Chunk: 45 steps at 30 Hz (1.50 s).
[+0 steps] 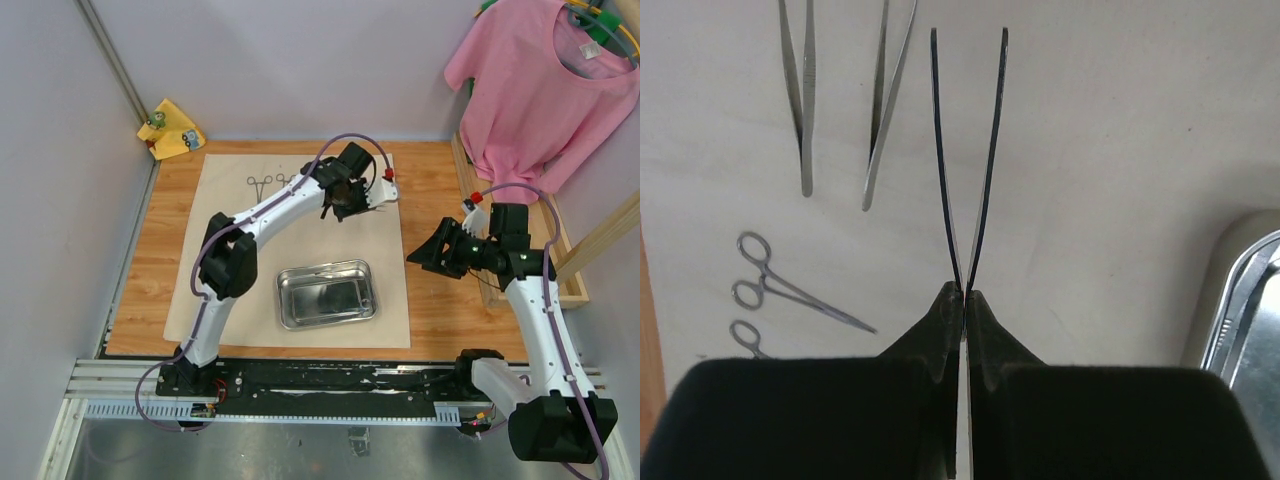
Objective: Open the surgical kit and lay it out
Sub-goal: Place the medical item in the surgical kit.
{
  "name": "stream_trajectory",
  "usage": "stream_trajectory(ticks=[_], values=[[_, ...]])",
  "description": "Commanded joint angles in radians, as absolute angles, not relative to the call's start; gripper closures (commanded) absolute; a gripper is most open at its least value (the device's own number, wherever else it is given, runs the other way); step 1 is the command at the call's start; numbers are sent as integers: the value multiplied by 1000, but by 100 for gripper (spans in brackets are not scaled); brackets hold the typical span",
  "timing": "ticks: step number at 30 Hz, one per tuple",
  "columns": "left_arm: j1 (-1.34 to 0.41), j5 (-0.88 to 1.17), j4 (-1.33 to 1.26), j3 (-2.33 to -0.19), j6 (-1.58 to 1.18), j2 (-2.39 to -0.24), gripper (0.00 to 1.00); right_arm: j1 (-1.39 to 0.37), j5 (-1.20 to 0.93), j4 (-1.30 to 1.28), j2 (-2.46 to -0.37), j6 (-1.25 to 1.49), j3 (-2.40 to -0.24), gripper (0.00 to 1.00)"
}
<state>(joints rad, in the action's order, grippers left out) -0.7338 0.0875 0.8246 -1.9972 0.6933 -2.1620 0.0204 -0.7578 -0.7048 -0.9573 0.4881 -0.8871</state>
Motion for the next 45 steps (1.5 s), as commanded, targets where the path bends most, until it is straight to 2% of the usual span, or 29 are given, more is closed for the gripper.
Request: stream_trajectory(ticks=[1, 21, 45], values=[[-715, 123, 872, -2064, 785, -2215, 99, 41, -759, -710, -932, 459, -876, 41], [-696, 99, 898, -2244, 900, -2479, 100, 42, -815, -588, -941, 431, -800, 40], [-685, 123, 898, -2277, 918, -2499, 98, 43, -852, -508, -973, 449, -742, 40]])
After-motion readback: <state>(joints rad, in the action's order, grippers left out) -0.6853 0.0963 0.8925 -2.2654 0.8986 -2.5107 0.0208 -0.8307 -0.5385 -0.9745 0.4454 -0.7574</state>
